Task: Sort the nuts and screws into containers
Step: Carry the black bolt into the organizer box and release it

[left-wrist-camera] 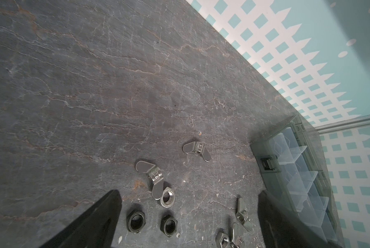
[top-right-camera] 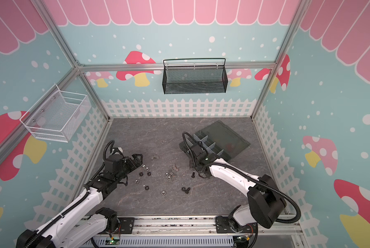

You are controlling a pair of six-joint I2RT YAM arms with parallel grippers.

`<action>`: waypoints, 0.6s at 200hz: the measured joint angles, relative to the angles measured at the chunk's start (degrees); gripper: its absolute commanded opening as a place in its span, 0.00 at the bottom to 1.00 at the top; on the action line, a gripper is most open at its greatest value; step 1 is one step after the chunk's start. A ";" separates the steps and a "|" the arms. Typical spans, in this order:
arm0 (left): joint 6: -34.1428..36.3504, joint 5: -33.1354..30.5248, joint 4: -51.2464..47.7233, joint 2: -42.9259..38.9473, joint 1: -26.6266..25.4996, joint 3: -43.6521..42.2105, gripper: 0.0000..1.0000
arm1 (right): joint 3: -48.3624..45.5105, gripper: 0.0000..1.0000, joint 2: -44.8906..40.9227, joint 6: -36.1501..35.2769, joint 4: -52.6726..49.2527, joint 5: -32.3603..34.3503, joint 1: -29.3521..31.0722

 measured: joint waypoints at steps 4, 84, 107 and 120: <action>0.00 0.02 0.00 0.00 0.00 0.00 1.00 | 0.44 0.10 0.17 -0.52 0.50 -0.13 -0.37; 0.00 0.22 0.00 0.00 0.00 0.00 1.00 | 14.29 0.10 16.22 -10.62 6.64 -1.73 -3.98; 0.00 0.22 0.00 0.00 0.00 0.00 1.00 | 15.85 0.11 19.58 -12.13 6.86 -2.01 -5.20; 0.02 0.22 0.00 0.17 0.00 0.00 1.00 | 16.24 0.14 20.79 -12.72 6.84 -2.21 -5.88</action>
